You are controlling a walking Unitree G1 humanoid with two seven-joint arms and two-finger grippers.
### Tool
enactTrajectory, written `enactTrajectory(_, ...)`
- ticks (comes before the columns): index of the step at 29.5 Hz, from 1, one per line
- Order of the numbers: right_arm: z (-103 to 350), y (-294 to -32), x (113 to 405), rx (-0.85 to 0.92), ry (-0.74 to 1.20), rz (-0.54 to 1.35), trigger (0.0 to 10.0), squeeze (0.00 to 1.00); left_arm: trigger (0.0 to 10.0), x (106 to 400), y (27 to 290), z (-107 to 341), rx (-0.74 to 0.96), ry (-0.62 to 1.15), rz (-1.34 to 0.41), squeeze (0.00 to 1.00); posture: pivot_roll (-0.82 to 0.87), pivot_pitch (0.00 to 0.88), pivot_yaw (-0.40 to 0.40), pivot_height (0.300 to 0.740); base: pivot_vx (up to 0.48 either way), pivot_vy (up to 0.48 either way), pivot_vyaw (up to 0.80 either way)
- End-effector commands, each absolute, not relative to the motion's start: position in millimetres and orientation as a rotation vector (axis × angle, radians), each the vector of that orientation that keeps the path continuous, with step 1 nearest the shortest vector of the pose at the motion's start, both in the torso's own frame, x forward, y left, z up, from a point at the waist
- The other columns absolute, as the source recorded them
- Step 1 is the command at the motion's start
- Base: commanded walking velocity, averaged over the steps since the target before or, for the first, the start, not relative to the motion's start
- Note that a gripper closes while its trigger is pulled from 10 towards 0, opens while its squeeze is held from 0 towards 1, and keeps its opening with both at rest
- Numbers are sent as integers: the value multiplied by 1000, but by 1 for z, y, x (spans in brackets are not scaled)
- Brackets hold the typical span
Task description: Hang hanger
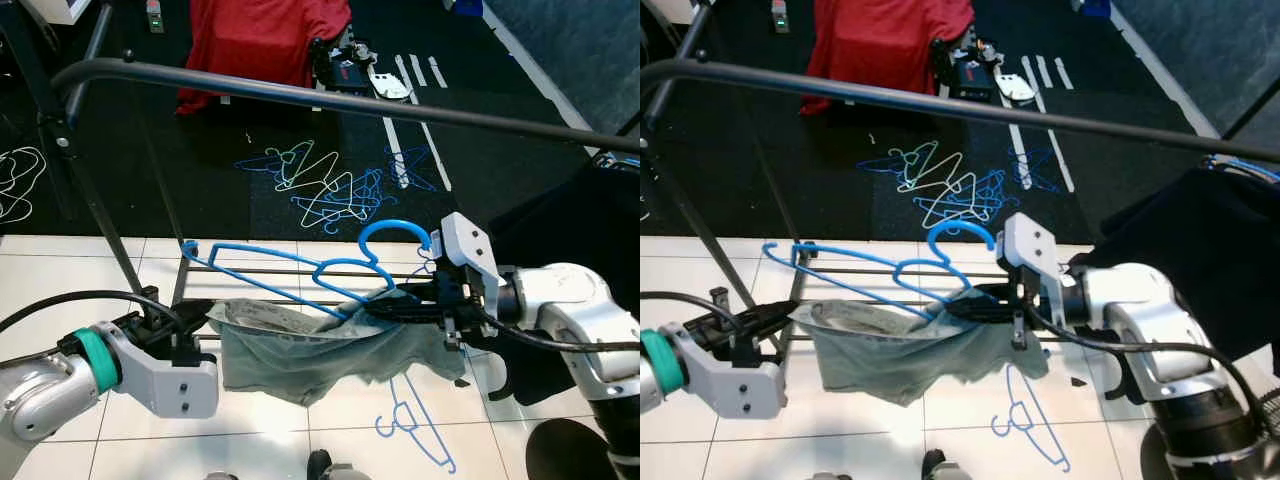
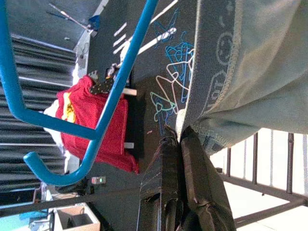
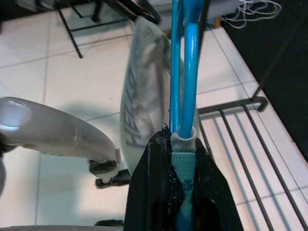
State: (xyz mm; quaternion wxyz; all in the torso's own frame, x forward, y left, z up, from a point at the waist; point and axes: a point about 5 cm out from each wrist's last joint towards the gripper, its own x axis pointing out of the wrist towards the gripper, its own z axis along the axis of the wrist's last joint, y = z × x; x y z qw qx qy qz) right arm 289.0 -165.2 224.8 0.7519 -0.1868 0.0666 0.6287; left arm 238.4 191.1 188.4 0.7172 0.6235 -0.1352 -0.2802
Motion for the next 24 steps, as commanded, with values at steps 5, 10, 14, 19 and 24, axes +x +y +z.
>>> enactTrajectory(5, 222, -166, 279, -417, 185, 1439, 10000, 0, 10000, 236, 192, 181, 1384, -280, -639, 0, 2, 177, -47, 740, 0, 0, 0)
enactTrajectory(10, 214, -170, 272, -420, 234, 1454, 10000, 0, 10000, 235, 203, 186, 1415, -264, -611, 0, 5, 181, -56, 740, 0, 0, 0)
enactTrajectory(14, 211, -170, 269, -412, 244, 1456, 10000, 0, 10000, 234, 212, 191, 1436, -254, -581, 0, 8, 183, -59, 740, 0, 0, 0)
enactTrajectory(19, 209, -168, 272, -410, 248, 1459, 10000, 0, 10000, 228, 215, 194, 1441, -253, -580, 0, 28, 181, -63, 740, 0, 0, 0)
enactTrajectory(24, 208, -168, 276, -429, 253, 1450, 10000, 0, 10000, 221, 220, 192, 1455, -232, -591, 0, 31, 179, -65, 740, 0, 0, 0)
